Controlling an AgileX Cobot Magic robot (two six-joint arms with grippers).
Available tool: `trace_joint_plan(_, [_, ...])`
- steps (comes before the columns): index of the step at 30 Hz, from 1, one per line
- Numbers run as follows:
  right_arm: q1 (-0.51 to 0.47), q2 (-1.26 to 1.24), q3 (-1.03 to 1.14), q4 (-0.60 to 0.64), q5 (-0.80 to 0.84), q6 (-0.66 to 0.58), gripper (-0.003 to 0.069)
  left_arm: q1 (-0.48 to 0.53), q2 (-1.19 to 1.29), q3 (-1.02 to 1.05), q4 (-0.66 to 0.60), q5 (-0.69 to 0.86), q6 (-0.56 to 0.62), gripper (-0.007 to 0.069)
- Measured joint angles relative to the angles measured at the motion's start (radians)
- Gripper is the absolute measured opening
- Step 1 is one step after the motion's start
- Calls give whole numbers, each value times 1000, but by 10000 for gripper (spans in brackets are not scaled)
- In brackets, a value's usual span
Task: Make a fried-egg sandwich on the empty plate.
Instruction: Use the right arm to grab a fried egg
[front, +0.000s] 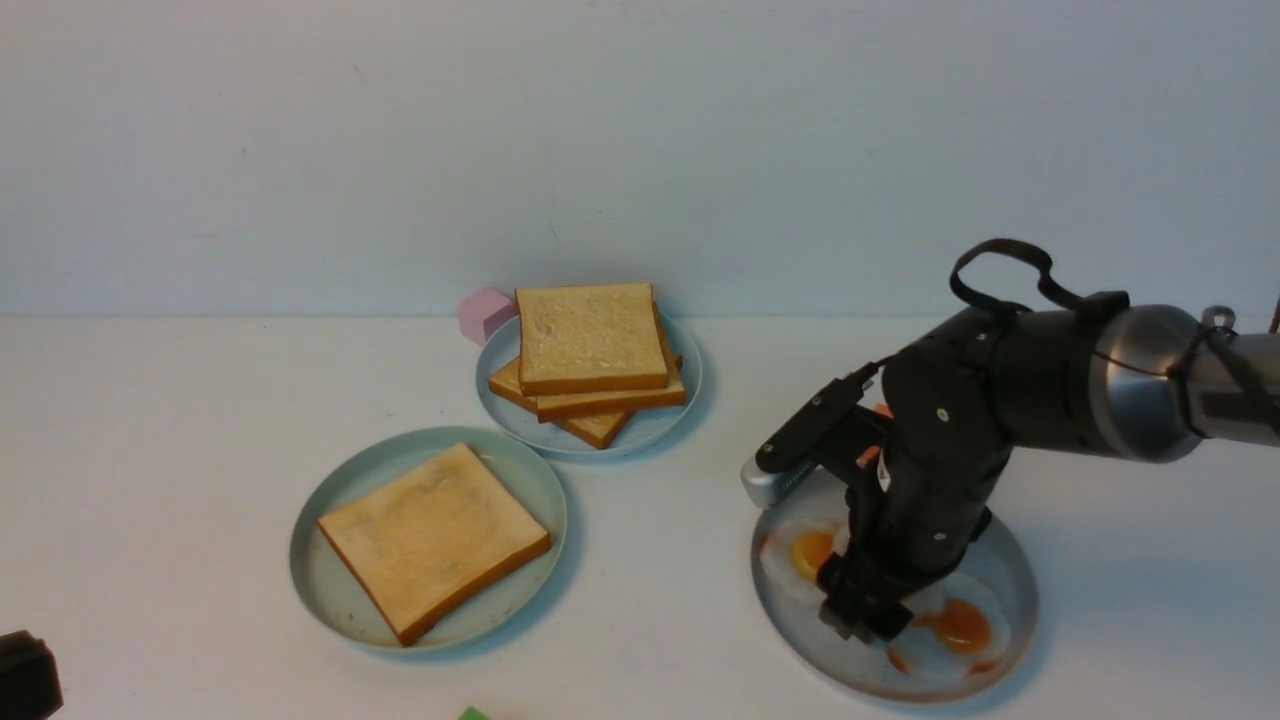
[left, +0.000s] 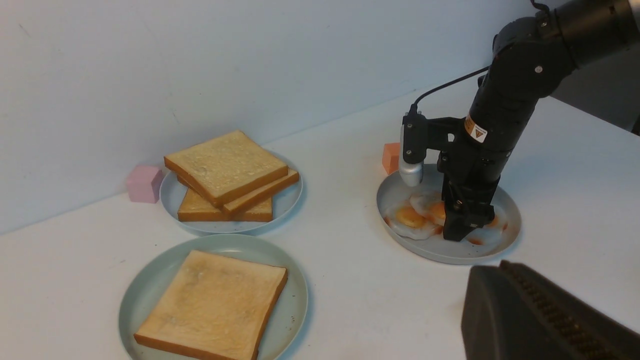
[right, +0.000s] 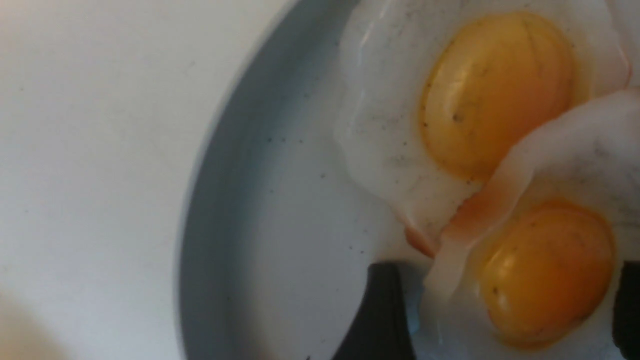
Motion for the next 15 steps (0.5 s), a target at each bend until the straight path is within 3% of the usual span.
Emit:
trace_joint_plan(6, [0,4,-4,-12,-1,0,465,0,0,0,0,0,0,-13])
trace_joint_plan(15, [1,6,-16,-12,29,-1,463,0,0,0,0,1,0,-13])
